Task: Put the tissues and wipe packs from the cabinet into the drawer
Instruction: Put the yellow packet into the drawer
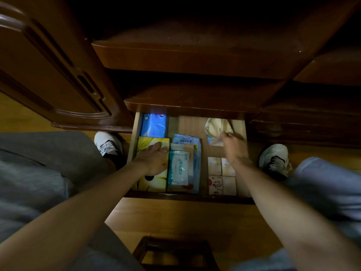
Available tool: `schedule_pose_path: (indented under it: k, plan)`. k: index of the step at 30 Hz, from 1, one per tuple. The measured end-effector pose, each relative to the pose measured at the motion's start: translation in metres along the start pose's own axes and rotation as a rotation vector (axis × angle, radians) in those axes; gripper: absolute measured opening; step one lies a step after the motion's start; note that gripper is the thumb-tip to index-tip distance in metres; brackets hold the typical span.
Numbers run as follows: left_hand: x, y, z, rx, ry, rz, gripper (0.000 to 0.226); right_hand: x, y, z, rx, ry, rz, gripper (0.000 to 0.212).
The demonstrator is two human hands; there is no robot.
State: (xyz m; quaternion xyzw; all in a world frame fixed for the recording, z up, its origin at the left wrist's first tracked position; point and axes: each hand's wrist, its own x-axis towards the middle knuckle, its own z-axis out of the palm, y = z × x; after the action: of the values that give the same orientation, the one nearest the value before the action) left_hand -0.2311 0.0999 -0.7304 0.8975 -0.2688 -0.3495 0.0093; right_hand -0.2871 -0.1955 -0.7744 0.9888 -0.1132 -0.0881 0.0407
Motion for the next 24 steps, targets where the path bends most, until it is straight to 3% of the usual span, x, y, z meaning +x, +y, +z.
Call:
schedule_pose_path:
  k: [2, 5, 10, 12, 15, 17, 19, 21, 24]
  plan:
    - [0.000, 0.003, 0.000, 0.019, 0.014, -0.009, 0.066, -0.008, 0.001, -0.015, -0.013, -0.026, -0.042, 0.037]
    - [0.001, 0.008, -0.002, 0.049, 0.041, -0.031, 0.064, -0.032, 0.001, -0.042, -0.057, -0.127, -0.106, 0.023]
    - [0.008, 0.012, -0.005, 0.053, 0.032, -0.040, 0.063, -0.093, 0.002, -0.060, -0.040, -0.680, -0.164, 0.017]
    - [0.011, 0.011, -0.002, 0.056, 0.042, -0.040, 0.064, -0.108, -0.004, -0.061, -0.122, -0.798, -0.220, 0.022]
    - [0.012, 0.009, 0.001, 0.046, 0.040, -0.026, 0.065, -0.098, -0.018, -0.058, -0.110, -0.704, -0.225, 0.019]
    - [0.012, 0.008, 0.002, 0.042, 0.050, -0.015, 0.066, -0.084, -0.024, -0.056, -0.109, -0.468, -0.214, 0.014]
    - [0.012, 0.008, 0.003, 0.045, 0.067, -0.012, 0.064, -0.070, -0.025, -0.045, -0.044, -0.301, -0.185, 0.032]
    - [0.012, 0.006, 0.004, 0.020, 0.070, -0.020, 0.062, -0.062, -0.020, -0.031, 0.016, -0.377, -0.170, 0.074]
    - [0.012, 0.003, 0.005, -0.026, 0.043, -0.038, 0.064, -0.062, -0.012, -0.007, 0.007, -0.577, -0.159, 0.097]
